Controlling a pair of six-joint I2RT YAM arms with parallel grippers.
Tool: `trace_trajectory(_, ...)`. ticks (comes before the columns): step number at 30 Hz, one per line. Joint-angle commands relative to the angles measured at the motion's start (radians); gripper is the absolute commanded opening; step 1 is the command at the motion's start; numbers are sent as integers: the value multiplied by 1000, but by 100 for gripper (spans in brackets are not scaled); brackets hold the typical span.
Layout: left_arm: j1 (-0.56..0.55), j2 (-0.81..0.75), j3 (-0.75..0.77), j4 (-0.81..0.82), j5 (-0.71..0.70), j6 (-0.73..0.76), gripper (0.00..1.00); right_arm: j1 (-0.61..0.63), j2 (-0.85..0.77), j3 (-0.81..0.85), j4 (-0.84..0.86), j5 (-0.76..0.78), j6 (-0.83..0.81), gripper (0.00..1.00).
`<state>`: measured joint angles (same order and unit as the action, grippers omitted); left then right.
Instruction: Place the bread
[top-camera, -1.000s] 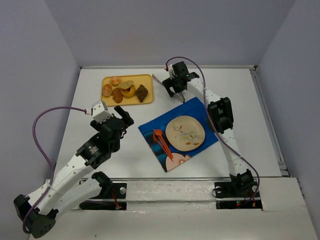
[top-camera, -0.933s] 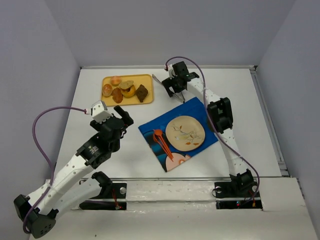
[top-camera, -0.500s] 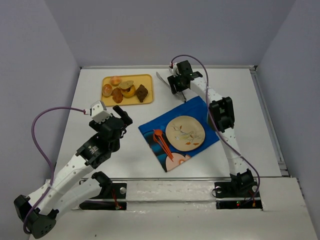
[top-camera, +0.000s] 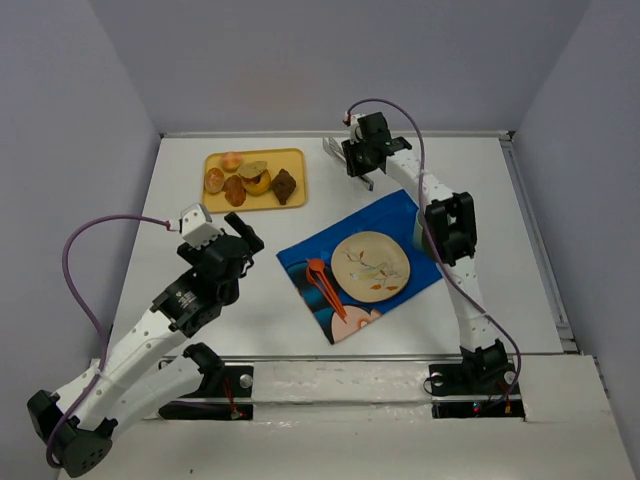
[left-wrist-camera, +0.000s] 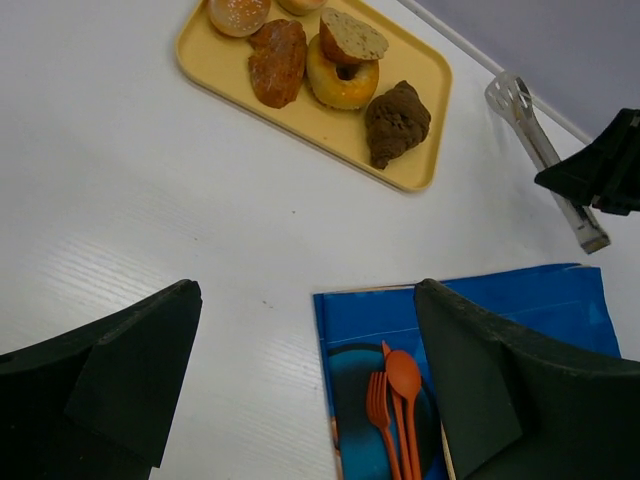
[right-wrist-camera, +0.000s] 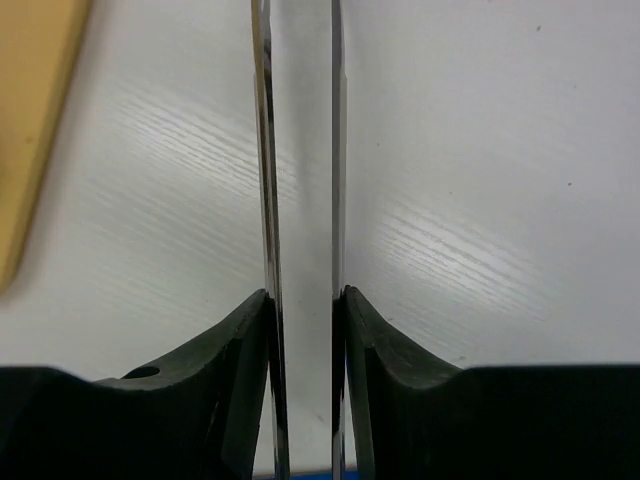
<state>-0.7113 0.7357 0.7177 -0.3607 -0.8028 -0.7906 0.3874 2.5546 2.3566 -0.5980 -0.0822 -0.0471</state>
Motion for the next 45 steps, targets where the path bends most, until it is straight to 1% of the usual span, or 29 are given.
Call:
trace_trajectory(1, 4, -18, 43, -4, -35, -35, 99, 1, -217, 4, 115, -74, 33, 39)
trace_trajectory(3, 4, -19, 43, -14, -33, -41, 99, 1, -266, -43, 141, -123, 43, 39)
trace_trajectory(4, 4, -19, 43, -26, -32, -53, 99, 1, -314, -98, 148, -145, 87, 39)
trace_trajectory(8, 4, -24, 45, -46, -24, -75, 99, 1, -433, -247, 165, -252, 127, 39)
trace_trajectory(10, 4, -32, 35, -40, -18, -78, 99, 11, -482, -316, 178, -277, 145, 40)
trace_trajectory(11, 6, -35, 32, -38, -16, -79, 99, 11, -526, -385, 199, -278, 150, 40)
trace_trajectory(14, 6, -38, 23, -38, -13, -84, 99, 68, -579, -483, 218, -261, 156, 42)
trace_trajectory(17, 6, -42, 19, -40, -13, -87, 99, 134, -619, -528, 219, -191, 182, 43)
trace_trajectory(18, 4, -47, 16, -40, -12, -87, 99, 151, -626, -543, 219, -130, 191, 45)
trace_trajectory(20, 6, -58, 8, -32, -12, -91, 99, 198, -623, -546, 215, -56, 222, 47)
trace_trajectory(23, 6, -70, -9, -21, -10, -93, 99, 241, -605, -537, 210, -19, 275, 51)
trace_trajectory(27, 4, -93, -21, -15, 2, -91, 99, 266, -556, -493, 187, 56, 320, 60)
trace_trajectory(31, 6, -107, -32, 2, 19, -82, 99, 275, -498, -439, 159, 78, 326, 62)
trace_trajectory(33, 4, -107, -34, 3, 24, -81, 99, 284, -484, -425, 142, 137, 323, 62)
trace_trajectory(36, 4, -105, -35, 11, 25, -76, 99, 284, -464, -404, 122, 183, 320, 63)
trace_trajectory(39, 4, -101, -35, 14, 25, -72, 99, 284, -441, -388, 109, 179, 311, 63)
trace_trajectory(45, 4, -85, -34, 23, 24, -65, 99, 295, -407, -362, 104, 110, 277, 63)
